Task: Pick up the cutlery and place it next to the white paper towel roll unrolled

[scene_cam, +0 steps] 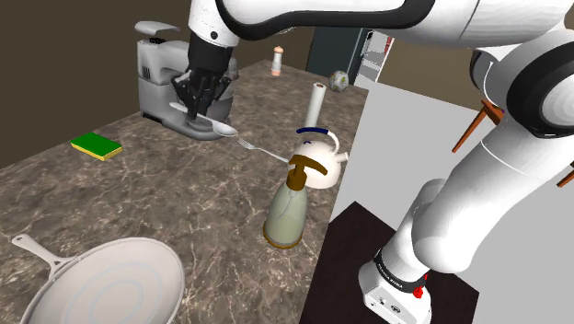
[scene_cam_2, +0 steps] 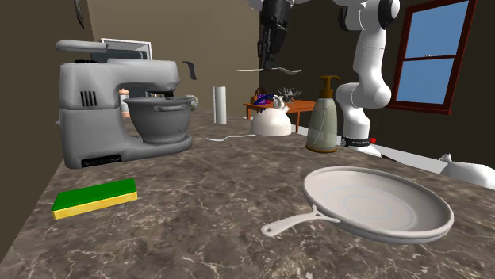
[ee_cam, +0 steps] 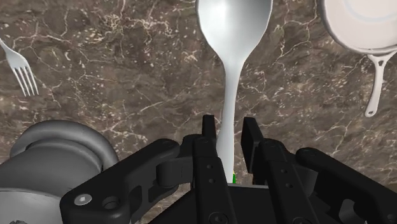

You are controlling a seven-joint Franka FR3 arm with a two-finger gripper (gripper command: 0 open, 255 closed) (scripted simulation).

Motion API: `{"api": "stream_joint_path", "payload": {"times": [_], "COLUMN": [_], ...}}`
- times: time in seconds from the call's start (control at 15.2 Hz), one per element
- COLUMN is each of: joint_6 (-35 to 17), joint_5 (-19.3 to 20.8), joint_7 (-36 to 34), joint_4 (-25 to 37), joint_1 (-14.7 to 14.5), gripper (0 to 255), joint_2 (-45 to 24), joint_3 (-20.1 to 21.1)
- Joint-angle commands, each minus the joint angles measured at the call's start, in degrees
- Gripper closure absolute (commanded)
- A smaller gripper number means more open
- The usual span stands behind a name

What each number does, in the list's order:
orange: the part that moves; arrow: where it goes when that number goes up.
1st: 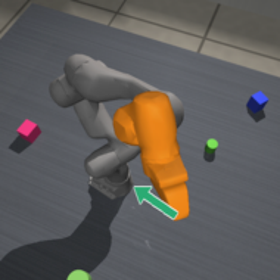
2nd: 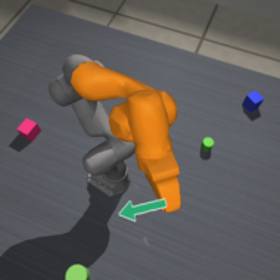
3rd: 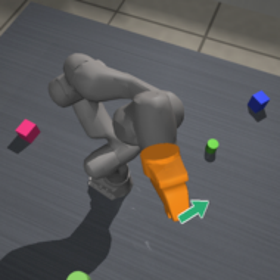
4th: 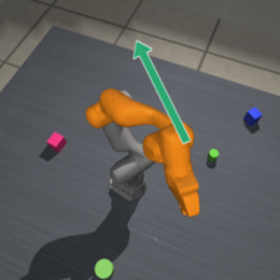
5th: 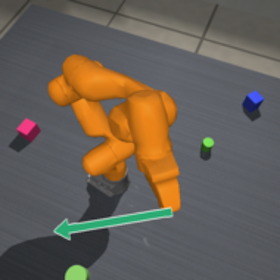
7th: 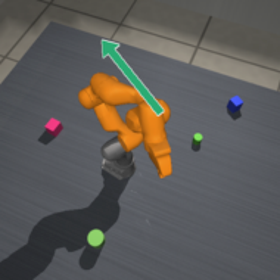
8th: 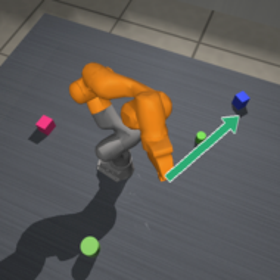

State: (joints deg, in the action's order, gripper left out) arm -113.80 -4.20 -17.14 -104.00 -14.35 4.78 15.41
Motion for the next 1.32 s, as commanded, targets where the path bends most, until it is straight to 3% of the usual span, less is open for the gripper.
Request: {"api": "stream_joint_path", "payload": {"times": [0.0, 0.73, 1.25], "joint_6": [1.7, 3.27, 5.08], "joint_5": [0.02, -3.53, -4.76], "joint_7": [0.0, 14.86, 26.26], "joint_4": [1.66, -3.52, -3.42], "joint_1": [0.06, 5.66, 9.92], "gripper": [255, 255, 255], "joint_2": [0.02, 5.53, 5.7], "joint_3": [-0.08, -8.48, -15.45]}}
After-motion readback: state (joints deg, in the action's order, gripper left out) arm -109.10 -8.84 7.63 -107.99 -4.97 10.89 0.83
